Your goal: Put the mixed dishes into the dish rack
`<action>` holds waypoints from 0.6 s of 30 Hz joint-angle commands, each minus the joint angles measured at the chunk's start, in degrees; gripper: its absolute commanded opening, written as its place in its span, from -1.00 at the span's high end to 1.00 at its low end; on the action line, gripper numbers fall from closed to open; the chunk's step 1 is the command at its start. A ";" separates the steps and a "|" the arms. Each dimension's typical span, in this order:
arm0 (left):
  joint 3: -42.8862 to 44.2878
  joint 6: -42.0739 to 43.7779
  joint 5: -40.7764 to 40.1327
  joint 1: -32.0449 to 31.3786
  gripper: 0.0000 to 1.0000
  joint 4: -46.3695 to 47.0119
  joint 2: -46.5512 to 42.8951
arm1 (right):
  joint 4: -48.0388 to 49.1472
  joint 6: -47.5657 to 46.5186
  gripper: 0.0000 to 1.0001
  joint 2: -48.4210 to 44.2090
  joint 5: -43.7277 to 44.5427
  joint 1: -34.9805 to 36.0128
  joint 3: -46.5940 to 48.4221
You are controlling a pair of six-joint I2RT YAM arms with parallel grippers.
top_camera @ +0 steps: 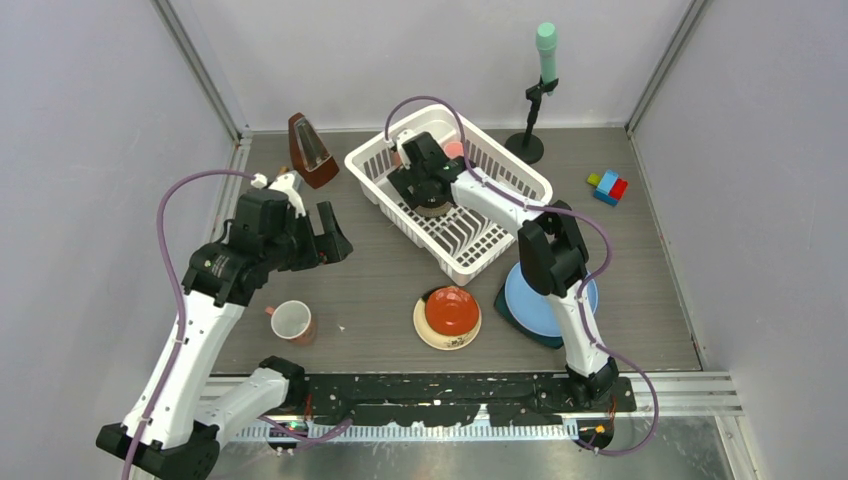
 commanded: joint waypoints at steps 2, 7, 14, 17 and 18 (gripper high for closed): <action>1.13 0.45 0.50 0.06 -0.80 0.69 0.11 | 1.10 3.62 -0.99 -2.17 -6.22 0.04 1.40; 1.42 0.50 0.06 0.06 -0.79 -1.02 0.68 | -0.19 5.23 -0.99 -4.19 -8.12 -0.22 1.48; 2.10 -1.12 -7.96 0.06 -0.62 -6.75 1.17 | -1.31 11.47 -0.97 -12.54 -10.58 -0.88 -3.63; 1.78 -3.55 -10.19 0.06 -0.62 -7.99 0.62 | -2.46 14.63 -0.82 -15.84 -12.31 -1.20 -5.89; 1.75 -4.42 -10.69 0.06 -0.62 -8.36 0.24 | -3.68 16.13 -0.73 -16.33 -13.62 -1.46 -6.50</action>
